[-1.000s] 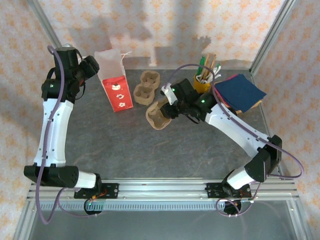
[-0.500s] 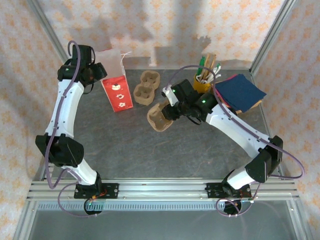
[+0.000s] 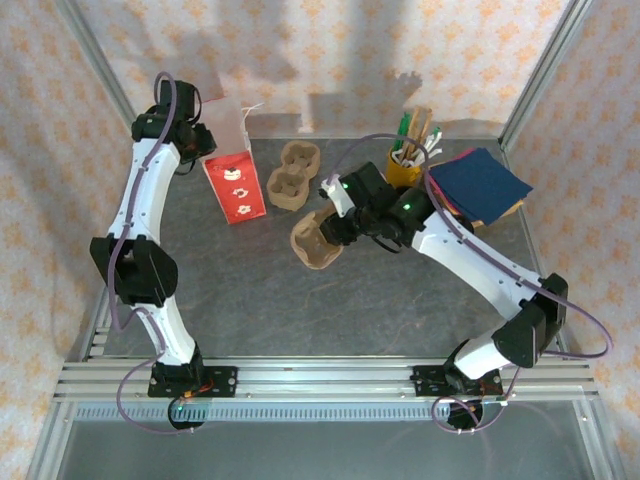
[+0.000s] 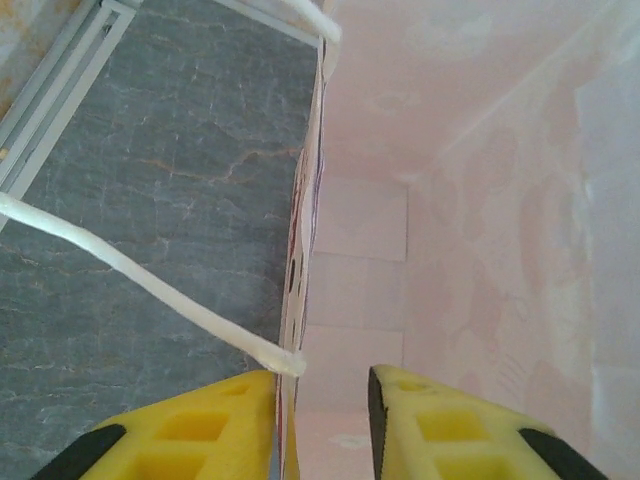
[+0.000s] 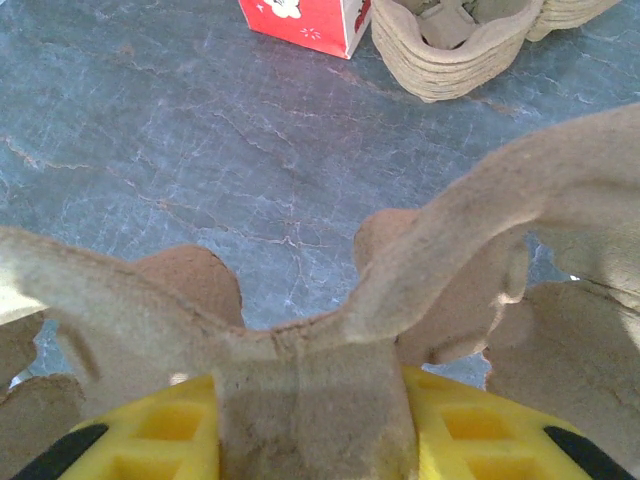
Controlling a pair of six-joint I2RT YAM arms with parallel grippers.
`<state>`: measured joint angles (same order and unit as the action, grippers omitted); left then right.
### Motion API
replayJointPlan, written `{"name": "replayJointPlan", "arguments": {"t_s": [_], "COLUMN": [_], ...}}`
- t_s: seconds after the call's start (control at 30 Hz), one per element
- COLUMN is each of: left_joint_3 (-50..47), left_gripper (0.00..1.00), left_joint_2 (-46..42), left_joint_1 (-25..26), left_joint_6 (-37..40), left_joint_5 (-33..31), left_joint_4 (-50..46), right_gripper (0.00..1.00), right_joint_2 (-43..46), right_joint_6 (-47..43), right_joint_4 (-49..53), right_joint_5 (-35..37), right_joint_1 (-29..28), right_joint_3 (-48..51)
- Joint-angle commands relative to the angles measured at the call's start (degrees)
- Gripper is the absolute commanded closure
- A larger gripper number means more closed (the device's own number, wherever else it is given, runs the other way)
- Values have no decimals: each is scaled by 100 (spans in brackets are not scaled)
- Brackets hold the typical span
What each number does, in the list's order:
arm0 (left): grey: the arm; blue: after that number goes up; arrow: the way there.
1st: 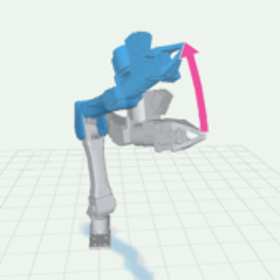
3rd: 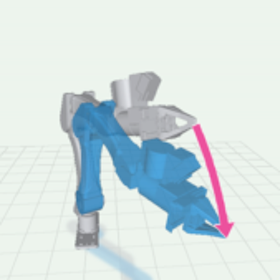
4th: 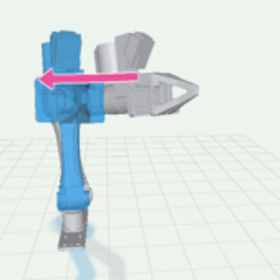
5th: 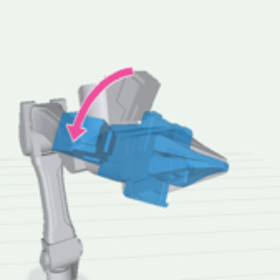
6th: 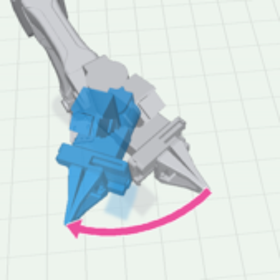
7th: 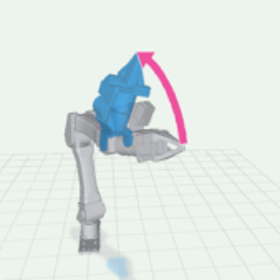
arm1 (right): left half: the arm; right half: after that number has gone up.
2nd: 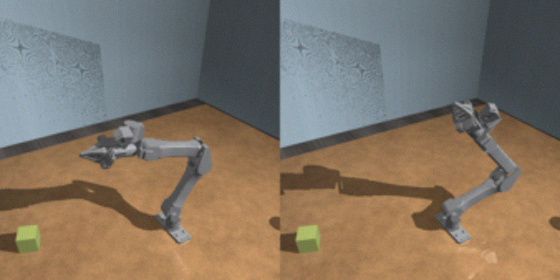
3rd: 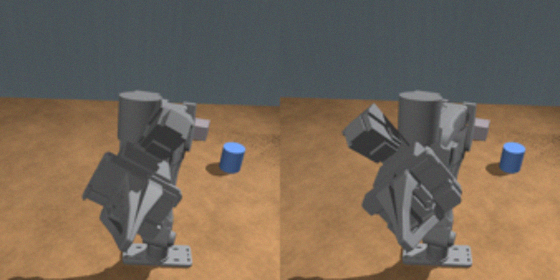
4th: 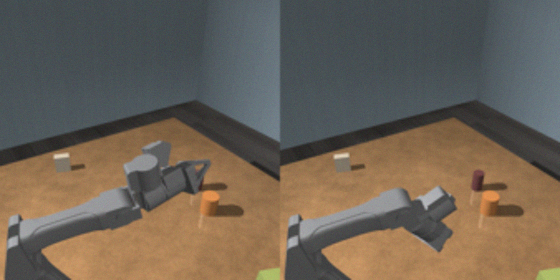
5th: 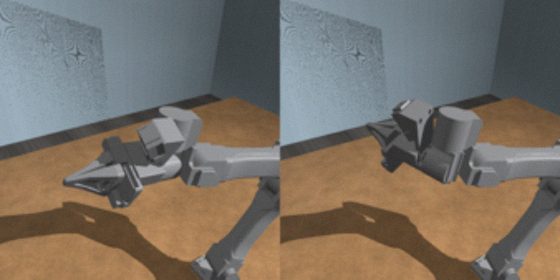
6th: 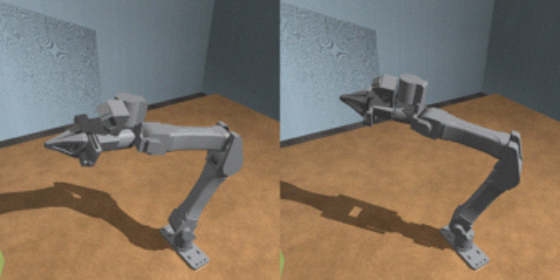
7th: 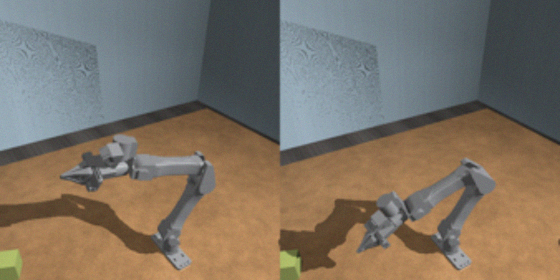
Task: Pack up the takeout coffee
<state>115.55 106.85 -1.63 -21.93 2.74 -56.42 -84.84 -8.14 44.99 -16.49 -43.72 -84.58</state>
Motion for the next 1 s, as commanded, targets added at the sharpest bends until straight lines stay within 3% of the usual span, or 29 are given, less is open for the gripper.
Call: {"name": "replayJointPlan", "arguments": {"t_s": [0.0,0.3,0.47,0.6,0.73,0.97], "left_joint_3": [249,394,132,-948,-1813,-2736], "left_gripper": [73,100,100,100,100,100], "left_joint_2": [77,-37,-513,-1369,-2203,-3292], "left_joint_1": [-55,-61,-57,-44,154,287], "left_joint_6": [118,163,251,71,-145,-276], "left_joint_5": [-29,-166,-186,293,131,409], "left_joint_4": [-280,-464,-639,-274,-239,-573], "right_gripper": [65,66,66,66,66,66], "right_joint_2": [184,195,180,151,230,121], "right_joint_6": [76,103,63,6,49,57], "right_joint_4": [-35,-139,-152,-101,-271,-52], "right_joint_5": [115,240,287,20,-158,354], "right_joint_1": [-13,-13,-13,-9,-13,-13], "right_joint_3": [111,123,100,20,63,-149]}}
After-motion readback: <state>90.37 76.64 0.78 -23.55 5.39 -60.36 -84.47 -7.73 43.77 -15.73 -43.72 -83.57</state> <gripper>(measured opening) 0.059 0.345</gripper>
